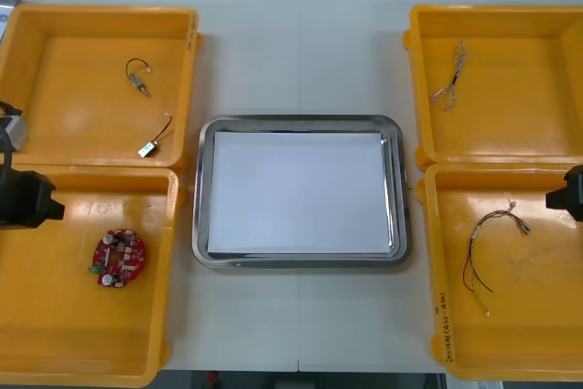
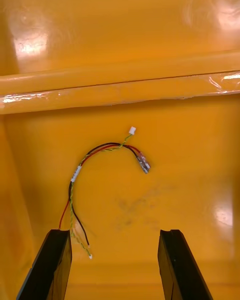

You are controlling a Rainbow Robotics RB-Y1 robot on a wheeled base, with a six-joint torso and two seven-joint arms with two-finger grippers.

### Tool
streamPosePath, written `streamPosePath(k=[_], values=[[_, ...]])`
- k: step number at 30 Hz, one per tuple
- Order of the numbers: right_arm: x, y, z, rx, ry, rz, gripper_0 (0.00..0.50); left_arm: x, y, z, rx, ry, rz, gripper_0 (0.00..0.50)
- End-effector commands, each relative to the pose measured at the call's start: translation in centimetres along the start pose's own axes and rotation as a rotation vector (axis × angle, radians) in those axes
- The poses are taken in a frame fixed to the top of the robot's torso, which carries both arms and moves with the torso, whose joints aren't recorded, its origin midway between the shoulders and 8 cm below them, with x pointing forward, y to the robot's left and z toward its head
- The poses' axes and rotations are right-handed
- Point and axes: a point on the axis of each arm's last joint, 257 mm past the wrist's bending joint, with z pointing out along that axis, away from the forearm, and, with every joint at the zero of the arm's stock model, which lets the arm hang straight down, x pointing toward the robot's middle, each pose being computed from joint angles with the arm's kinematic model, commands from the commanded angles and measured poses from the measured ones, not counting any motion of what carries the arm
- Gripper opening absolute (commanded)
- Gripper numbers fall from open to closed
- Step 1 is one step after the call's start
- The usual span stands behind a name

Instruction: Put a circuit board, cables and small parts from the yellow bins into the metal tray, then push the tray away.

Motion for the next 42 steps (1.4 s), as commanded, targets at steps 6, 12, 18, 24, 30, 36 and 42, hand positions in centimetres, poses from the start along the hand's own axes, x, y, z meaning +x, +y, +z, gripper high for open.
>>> streamPosePath(k=[6, 12, 18, 24, 30, 36, 42], values=[[1.3, 2.5, -0.2, -0.011, -0.035, 0.162, 0.5, 0.7, -1.0, 2.2, 0.005, -0.017, 0.097, 0.5], [2.5, 3.3, 0.7, 0.008, -0.01, 0.156, 0.5, 0.8, -1.4, 3.7, 0.018, -0.02, 0.094, 0.5], [3.3, 3.3, 2.6, 0.096, -0.015, 0.197, 0.5, 0.9, -1.7, 5.7, 0.028, -0.018, 0.091, 0.5], [4.3, 3.6, 4.5, 0.128, 0.023, 0.243, 0.5, 1.2, -1.9, 7.4, 0.036, -0.016, 0.086, 0.5], [5.2, 3.5, 5.7, 0.128, 0.066, 0.288, 0.5, 2.0, -2.1, 8.4, 0.037, -0.003, 0.093, 0.5], [5.9, 3.3, 7.2, 0.129, 0.102, 0.331, 0.5, 2.9, -2.2, 9.0, 0.034, 0.016, 0.104, 0.5], [5.6, 4.1, 8.5, 0.138, 0.079, 0.407, 0.5, 3.1, -2.5, 9.6, 0.039, 0.01, 0.105, 0.5]])
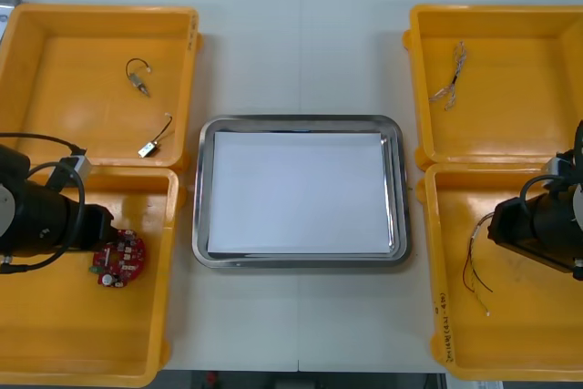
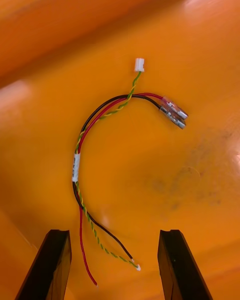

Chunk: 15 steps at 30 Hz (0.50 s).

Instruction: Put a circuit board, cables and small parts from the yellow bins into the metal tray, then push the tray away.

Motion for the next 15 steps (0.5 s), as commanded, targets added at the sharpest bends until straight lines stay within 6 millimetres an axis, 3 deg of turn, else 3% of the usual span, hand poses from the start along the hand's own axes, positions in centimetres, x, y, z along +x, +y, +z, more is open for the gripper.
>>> streamPosePath(k=[1, 15], values=[[0.7, 1.8, 1.0, -0.007, -0.009, 0.106, 0.5, 1.2, 0.7, 0.8, -0.019, 0.014, 0.067, 0.5], [-0.7, 4.1, 3.0, -0.042, -0.023, 0.175, 0.5, 1.3, 0.6, 1.8, -0.026, -0.001, 0.07, 0.5]])
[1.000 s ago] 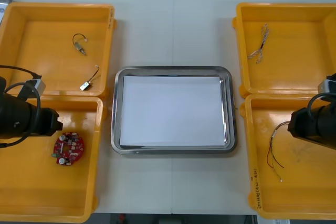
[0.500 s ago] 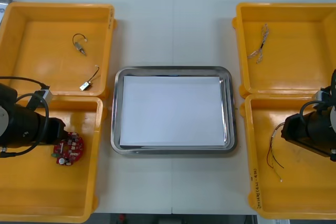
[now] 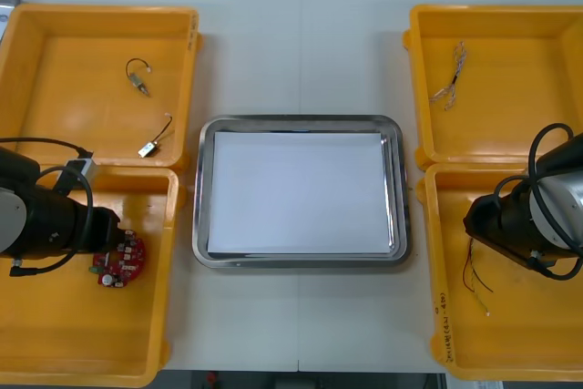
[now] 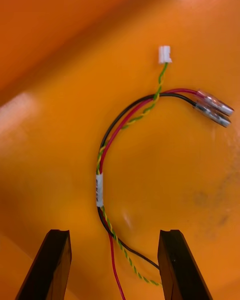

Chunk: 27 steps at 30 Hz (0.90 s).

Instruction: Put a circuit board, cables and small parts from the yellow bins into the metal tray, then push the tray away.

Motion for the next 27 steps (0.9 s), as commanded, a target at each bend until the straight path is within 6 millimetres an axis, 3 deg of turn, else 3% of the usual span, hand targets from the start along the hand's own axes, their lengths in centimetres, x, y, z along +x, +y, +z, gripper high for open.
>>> streamPosePath(k=[1, 11, 13, 14, 15, 16, 18, 27], values=[[-0.7, 2.0, 0.3, -0.045, -0.025, 0.05, 0.5, 1.4, 1.0, 0.9, -0.024, 0.017, 0.053, 0.5], [-0.5, 2.1, 2.1, -0.053, -0.006, 0.088, 0.5, 1.4, 1.2, 1.7, -0.036, 0.008, 0.062, 0.5], [-0.3, 2.1, 2.5, -0.051, 0.0, 0.089, 0.5, 1.4, 1.2, 1.7, -0.036, 0.009, 0.061, 0.35], [-0.1, 2.3, 2.7, -0.055, 0.006, 0.093, 0.5, 1.5, 1.2, 1.7, -0.035, 0.009, 0.06, 0.214], [-0.1, 2.3, 2.7, -0.055, 0.006, 0.093, 0.5, 1.5, 1.2, 1.7, -0.035, 0.009, 0.06, 0.214], [0.1, 2.4, 2.9, -0.058, 0.01, 0.098, 0.5, 1.4, 1.1, 1.7, -0.033, 0.009, 0.061, 0.097], [0.3, 2.5, 3.0, -0.058, 0.017, 0.104, 0.5, 1.5, 1.1, 1.7, -0.032, 0.009, 0.061, 0.005], [1.0, 2.6, 3.4, -0.065, 0.045, 0.125, 0.5, 0.8, 0.6, 1.0, -0.019, -0.011, 0.058, 0.004]])
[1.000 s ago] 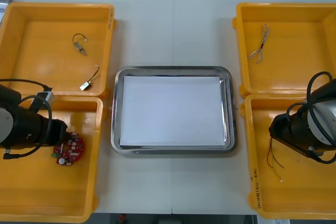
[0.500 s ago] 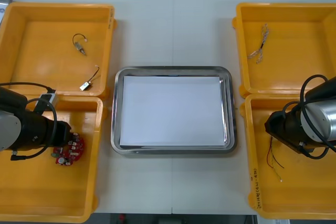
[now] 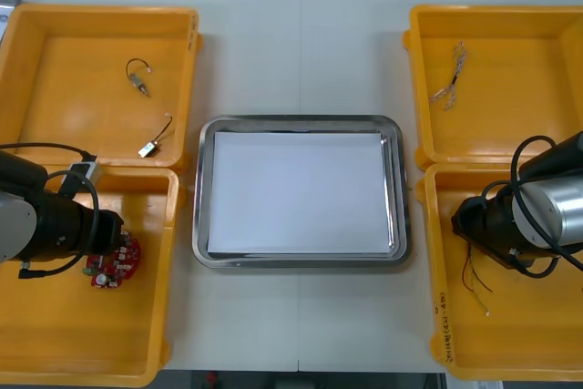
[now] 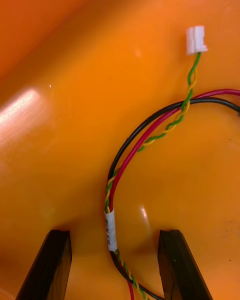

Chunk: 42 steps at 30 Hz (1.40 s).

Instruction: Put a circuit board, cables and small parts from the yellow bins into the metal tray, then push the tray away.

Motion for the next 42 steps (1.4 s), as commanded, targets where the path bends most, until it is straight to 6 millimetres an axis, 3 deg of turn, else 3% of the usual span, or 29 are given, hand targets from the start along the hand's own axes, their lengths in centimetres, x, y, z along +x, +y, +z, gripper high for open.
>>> streamPosePath(k=[1, 5, 6, 7, 8, 9, 10, 11, 12, 18, 25, 31, 37, 42], values=[[0.9, 1.6, 0.2, -0.031, 0.023, 0.042, 0.5, 0.5, 0.2, -0.5, -0.003, -0.006, 0.056, 0.003], [1.3, 1.5, 0.3, -0.033, 0.034, 0.05, 0.5, -0.1, 0.2, -1.6, -0.005, -0.012, 0.057, 0.003], [1.4, 1.5, 0.3, -0.032, 0.036, 0.051, 0.456, -0.2, 0.2, -1.8, -0.004, -0.012, 0.056, 0.003], [1.5, 1.4, 0.4, -0.031, 0.037, 0.054, 0.456, -0.3, 0.2, -2.2, -0.008, -0.009, 0.058, 0.004], [1.5, 1.4, 0.4, -0.032, 0.038, 0.054, 0.227, -0.3, 0.2, -2.4, -0.009, -0.009, 0.06, 0.003], [1.5, 1.2, 0.4, -0.028, 0.04, 0.055, 0.165, -0.5, 0.4, -3.1, -0.017, -0.009, 0.063, 0.003], [1.6, 1.1, 0.5, -0.028, 0.043, 0.056, 0.165, -0.6, 0.4, -3.6, -0.021, -0.006, 0.067, 0.004], [1.7, 1.1, 0.5, -0.026, 0.044, 0.056, 0.054, -0.7, 0.4, -3.9, -0.023, -0.005, 0.069, 0.003], [1.6, 1.1, 0.5, -0.027, 0.043, 0.057, 0.012, -0.8, 0.3, -4.1, -0.024, -0.006, 0.072, 0.004], [1.3, 0.9, 0.3, -0.028, 0.035, 0.058, 0.0, -1.6, 0.4, -6.7, -0.052, -0.005, 0.09, 0.003], [-0.3, 0.4, -1.5, -0.035, 0.004, 0.059, 0.0, -3.0, 0.2, -9.6, -0.086, 0.001, 0.113, 0.005], [-1.2, -0.7, -5.0, -0.019, -0.012, 0.032, 0.0, -4.2, -0.4, -12.0, -0.11, 0.016, 0.139, 0.003], [-1.3, -1.8, -9.2, -0.041, 0.017, 0.009, 0.0, -6.5, -2.7, -13.5, -0.062, -0.037, 0.16, 0.005], [-2.5, -1.2, -11.9, -0.092, -0.035, -0.044, 0.0, -7.1, -4.2, -13.9, -0.044, -0.055, 0.16, 0.003]])
